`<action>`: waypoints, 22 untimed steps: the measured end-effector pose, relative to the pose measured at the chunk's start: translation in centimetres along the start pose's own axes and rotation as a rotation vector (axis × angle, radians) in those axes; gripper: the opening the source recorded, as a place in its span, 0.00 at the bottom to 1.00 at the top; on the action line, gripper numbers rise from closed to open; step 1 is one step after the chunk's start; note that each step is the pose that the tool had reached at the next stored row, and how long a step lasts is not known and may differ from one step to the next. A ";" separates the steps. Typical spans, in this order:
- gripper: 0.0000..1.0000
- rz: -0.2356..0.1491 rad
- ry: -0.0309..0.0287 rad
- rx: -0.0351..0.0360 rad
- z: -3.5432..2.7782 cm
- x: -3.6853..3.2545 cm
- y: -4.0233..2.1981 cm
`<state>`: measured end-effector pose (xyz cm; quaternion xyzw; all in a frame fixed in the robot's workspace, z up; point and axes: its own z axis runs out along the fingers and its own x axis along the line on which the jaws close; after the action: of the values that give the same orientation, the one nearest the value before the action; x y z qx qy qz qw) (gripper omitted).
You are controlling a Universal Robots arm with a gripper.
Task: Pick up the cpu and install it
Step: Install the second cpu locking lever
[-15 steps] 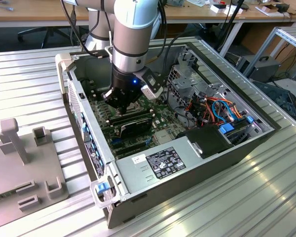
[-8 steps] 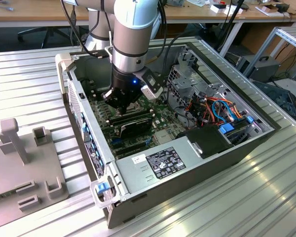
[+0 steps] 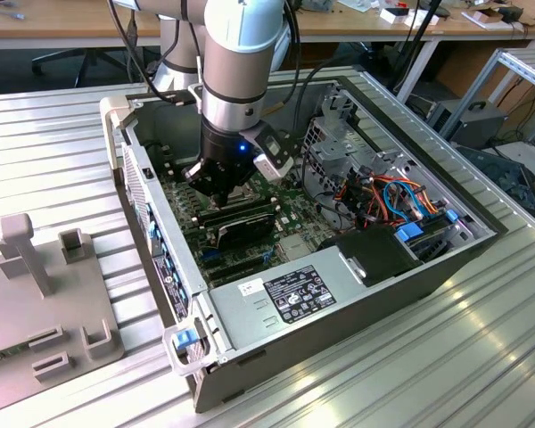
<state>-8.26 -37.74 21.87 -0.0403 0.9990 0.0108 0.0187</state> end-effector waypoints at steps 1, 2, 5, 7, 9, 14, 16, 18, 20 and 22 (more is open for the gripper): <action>0.11 0.000 0.0001 0.0001 0.00 0.01 0.00; 0.11 0.000 0.0001 0.0001 0.01 0.01 0.00; 0.11 0.000 -0.0001 0.0001 0.06 0.11 0.01; 0.11 0.000 0.0001 0.0001 0.09 0.22 0.02; 0.11 0.000 -0.0001 0.0000 0.11 0.25 0.03; 0.11 0.000 -0.0001 -0.0001 0.16 0.37 0.05; 0.11 0.000 -0.0002 -0.0001 0.21 0.44 0.11; 0.11 0.000 -0.0001 -0.0001 0.33 0.57 0.19; 0.11 0.000 0.0002 0.0002 0.39 0.60 0.20; 0.11 0.000 0.0000 0.0000 0.41 0.60 0.21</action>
<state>-8.86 -37.57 21.44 -0.0403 0.9990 0.0108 0.0186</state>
